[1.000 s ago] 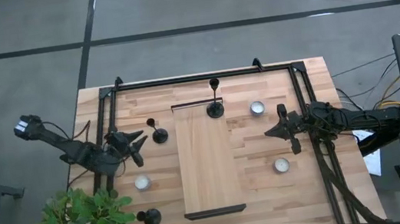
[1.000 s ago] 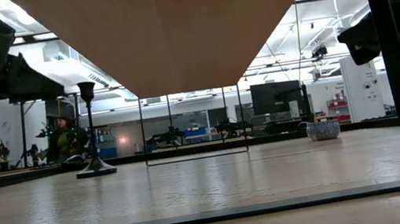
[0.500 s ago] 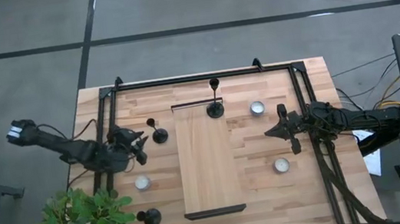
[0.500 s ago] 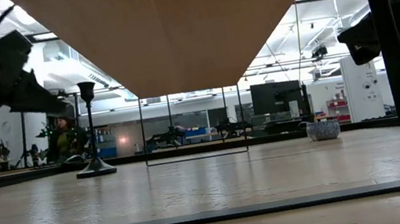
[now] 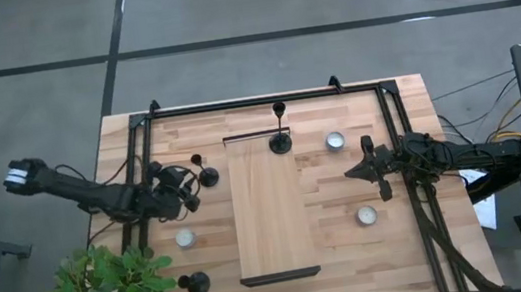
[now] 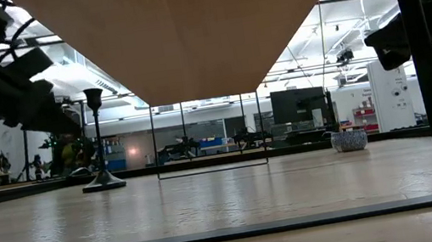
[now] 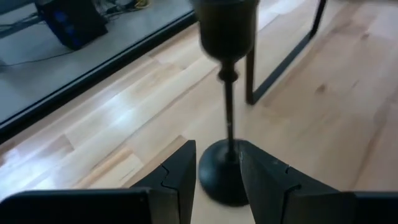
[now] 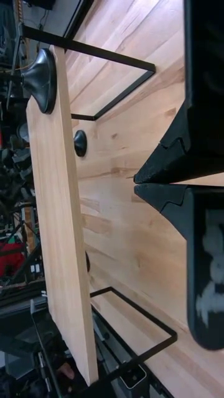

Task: Pick & Place candle stick holders
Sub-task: Put the top black candle holder on the shelf aligned with the other black candle holder

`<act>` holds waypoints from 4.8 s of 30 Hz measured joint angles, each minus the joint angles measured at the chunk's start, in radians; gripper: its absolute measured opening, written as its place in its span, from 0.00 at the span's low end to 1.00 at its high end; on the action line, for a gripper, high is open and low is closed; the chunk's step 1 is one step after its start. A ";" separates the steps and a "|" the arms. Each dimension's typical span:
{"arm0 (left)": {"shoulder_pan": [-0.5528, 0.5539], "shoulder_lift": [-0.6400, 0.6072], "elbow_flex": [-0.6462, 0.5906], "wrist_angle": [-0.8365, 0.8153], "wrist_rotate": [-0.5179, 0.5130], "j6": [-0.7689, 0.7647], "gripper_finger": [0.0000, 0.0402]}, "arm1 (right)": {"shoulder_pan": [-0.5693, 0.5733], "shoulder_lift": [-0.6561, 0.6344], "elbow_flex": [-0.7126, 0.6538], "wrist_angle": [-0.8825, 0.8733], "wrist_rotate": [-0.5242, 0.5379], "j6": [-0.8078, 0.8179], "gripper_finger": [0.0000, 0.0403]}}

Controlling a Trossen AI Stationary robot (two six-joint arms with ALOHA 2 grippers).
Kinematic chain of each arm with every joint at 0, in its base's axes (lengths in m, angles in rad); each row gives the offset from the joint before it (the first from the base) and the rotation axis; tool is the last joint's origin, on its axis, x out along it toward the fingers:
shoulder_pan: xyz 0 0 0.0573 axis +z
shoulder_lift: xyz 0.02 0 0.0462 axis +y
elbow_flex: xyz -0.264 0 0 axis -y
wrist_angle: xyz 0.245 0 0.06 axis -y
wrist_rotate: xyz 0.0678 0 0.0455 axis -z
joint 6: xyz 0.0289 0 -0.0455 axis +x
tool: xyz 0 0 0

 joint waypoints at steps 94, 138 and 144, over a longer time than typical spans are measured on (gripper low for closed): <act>0.112 0.127 0.195 0.386 0.062 0.413 0.03 | 0.000 0.000 0.000 0.000 0.000 0.000 0.02; 0.094 0.167 0.413 0.488 0.179 0.607 0.04 | 0.000 0.000 0.000 0.000 0.000 0.000 0.02; 0.127 0.247 0.413 0.612 0.182 0.647 0.04 | 0.000 0.000 0.000 0.000 0.000 0.000 0.02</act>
